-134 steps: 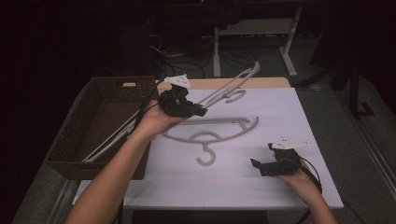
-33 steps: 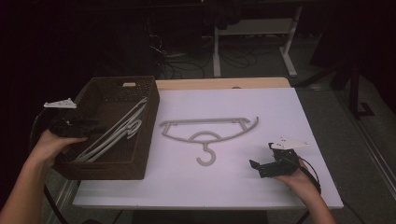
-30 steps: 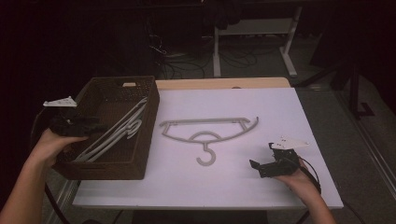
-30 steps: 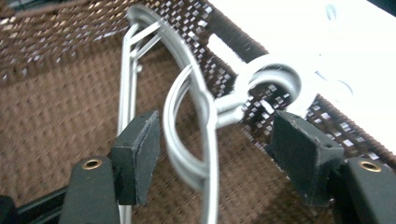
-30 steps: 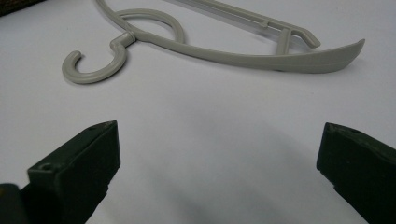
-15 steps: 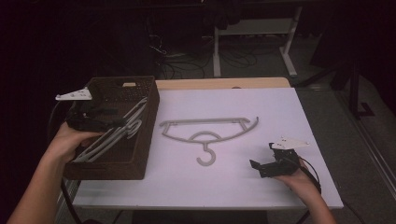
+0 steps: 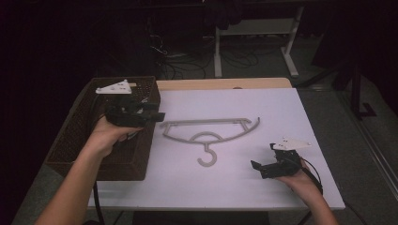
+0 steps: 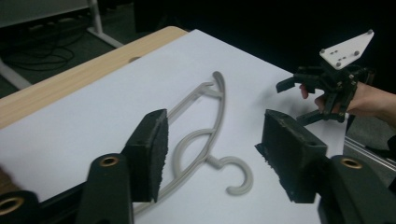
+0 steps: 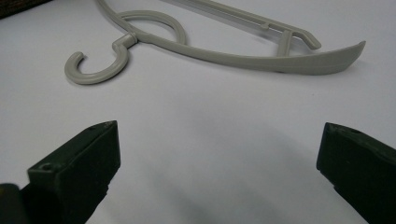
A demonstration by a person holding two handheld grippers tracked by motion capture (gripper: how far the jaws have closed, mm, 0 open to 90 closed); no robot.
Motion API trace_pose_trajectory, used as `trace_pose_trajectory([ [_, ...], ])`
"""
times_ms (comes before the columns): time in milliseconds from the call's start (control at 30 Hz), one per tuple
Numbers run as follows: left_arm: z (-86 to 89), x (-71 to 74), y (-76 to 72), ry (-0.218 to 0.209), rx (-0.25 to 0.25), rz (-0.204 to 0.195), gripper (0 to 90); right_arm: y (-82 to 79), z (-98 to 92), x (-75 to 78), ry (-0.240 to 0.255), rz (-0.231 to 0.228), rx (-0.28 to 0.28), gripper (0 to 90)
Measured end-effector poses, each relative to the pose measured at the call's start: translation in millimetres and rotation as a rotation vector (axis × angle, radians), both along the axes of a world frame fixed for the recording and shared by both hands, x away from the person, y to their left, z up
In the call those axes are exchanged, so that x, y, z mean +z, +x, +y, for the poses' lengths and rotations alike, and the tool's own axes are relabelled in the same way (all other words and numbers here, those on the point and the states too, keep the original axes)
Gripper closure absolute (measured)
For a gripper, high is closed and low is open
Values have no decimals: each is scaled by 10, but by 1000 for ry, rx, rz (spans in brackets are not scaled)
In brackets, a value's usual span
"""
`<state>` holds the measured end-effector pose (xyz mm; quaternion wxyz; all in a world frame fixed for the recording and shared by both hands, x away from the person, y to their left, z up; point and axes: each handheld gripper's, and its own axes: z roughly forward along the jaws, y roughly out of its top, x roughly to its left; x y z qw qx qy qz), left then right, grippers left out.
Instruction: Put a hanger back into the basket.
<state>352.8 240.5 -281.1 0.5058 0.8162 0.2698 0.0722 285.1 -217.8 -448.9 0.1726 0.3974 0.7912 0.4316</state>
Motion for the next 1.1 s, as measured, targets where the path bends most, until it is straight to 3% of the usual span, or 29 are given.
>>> trace_pose_trajectory([
  [367, -665, -205, 99, 62, -59, 52, 667, 3, -11, 4, 2, -1, 2, 0],
  [467, -806, -306, 147, 103, -40, 44, 763, 5, -11, 4, 2, -2, 4, 0],
  [567, -929, -437, 209, 116, -22, 59, 856, 3, -10, 3, 1, -3, 5, 0],
  [633, -1005, -542, 253, 153, -8, 55, 896, 0, -9, 4, 1, 0, 5, 0],
  [800, -1118, -864, 408, 219, 37, 90, 898, 2, -14, 3, 3, 0, 6, 0],
  [833, -1118, -864, 408, 219, 37, 90, 898, 2, -14, 3, 3, 0, 6, 0],
  [900, -1144, -1039, 486, 243, 53, 117, 899, 2, -14, 2, 4, 1, 7, 0],
  [1100, -1182, -1409, 600, 329, 56, 156, 899, 2, -21, 2, 5, 0, 8, 0],
])
